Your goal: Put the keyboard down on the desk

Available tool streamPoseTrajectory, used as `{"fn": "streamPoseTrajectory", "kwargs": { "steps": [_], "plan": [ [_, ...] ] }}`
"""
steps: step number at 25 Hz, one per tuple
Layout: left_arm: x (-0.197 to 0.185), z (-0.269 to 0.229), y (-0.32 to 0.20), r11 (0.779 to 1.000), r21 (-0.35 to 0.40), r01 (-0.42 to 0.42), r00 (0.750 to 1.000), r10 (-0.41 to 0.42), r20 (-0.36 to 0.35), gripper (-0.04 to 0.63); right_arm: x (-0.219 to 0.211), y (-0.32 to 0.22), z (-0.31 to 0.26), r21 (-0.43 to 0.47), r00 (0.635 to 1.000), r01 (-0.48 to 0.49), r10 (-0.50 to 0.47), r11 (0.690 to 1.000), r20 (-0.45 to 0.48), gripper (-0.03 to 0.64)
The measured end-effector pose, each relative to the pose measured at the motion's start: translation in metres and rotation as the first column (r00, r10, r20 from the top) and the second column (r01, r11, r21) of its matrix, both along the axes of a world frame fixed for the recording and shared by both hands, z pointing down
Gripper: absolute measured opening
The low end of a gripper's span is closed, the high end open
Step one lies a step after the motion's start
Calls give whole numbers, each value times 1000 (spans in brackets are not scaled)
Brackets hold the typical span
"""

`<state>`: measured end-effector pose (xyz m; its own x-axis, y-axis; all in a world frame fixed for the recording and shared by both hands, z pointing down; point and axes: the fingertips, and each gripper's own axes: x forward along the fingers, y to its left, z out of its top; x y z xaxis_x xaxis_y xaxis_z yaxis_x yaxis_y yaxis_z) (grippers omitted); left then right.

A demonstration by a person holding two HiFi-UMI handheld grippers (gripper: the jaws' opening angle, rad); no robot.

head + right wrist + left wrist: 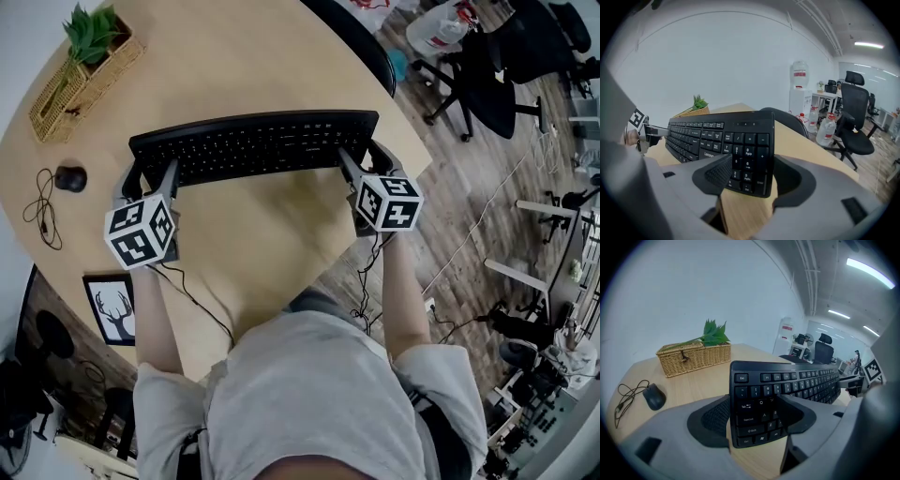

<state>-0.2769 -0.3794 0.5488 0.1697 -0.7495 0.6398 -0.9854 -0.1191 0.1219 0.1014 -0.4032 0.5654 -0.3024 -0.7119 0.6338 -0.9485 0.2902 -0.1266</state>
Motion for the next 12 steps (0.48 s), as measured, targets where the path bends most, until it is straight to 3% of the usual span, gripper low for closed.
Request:
{"fn": "streamPoseTrajectory", "kwargs": {
  "steps": [12],
  "plan": [
    [-5, 28, -12, 999, -41, 21, 999, -22, -26, 294, -5, -15, 25, -41, 1000, 5, -5, 999, 3, 262]
  ]
}}
